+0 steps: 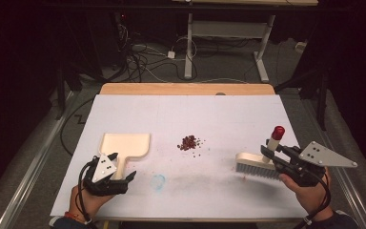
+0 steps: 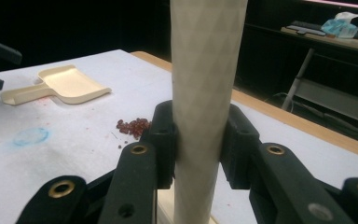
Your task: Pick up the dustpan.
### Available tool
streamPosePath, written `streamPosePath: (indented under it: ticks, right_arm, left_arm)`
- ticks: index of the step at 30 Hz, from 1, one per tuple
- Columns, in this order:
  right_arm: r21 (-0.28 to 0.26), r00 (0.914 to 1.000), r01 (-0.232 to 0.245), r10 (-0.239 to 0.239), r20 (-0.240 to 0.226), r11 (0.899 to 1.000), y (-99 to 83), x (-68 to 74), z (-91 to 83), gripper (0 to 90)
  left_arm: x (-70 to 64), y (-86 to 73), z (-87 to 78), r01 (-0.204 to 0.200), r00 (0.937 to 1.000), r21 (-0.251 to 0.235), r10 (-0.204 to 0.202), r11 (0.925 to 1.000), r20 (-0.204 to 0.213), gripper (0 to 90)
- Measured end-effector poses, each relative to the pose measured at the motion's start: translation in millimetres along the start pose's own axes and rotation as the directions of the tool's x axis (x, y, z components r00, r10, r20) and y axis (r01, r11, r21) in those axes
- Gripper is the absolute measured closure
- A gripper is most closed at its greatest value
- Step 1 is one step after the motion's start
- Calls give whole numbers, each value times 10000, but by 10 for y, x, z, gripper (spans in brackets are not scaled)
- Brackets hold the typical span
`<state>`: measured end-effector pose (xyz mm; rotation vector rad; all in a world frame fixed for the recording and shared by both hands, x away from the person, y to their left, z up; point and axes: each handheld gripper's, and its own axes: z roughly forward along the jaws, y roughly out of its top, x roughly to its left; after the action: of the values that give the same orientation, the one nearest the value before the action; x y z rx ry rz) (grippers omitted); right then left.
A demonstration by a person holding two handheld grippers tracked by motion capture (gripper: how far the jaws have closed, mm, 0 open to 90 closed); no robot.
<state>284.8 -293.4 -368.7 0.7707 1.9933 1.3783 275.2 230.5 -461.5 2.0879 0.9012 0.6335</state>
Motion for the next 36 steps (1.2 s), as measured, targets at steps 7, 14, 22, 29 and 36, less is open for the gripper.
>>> streamPosePath:
  ticks: [7,14,22,29,36]
  right_arm:
    - [-36,10000,9,-9,-31,10000,-5,0,-20,700]
    - [56,9999,133,-133,-32,9999,-2,34,3,699]
    - [296,9999,114,-114,2,9995,-24,26,44,699]
    - [365,9997,223,-225,68,9991,-18,51,63,700]
    - [427,9997,220,-222,36,9988,-26,71,92,700]
  left_arm:
    - [-59,24,-46,-108,9998,518,116,9986,-166,154]
    - [-80,-26,-95,415,9991,758,-410,9963,-82,158]
    - [81,-69,152,2103,9769,2022,-1979,9565,-800,174]
    - [291,-96,408,3356,9419,2500,-3191,9082,-1051,289]
    - [422,-69,571,3560,9344,2499,-3404,9005,-1046,474]
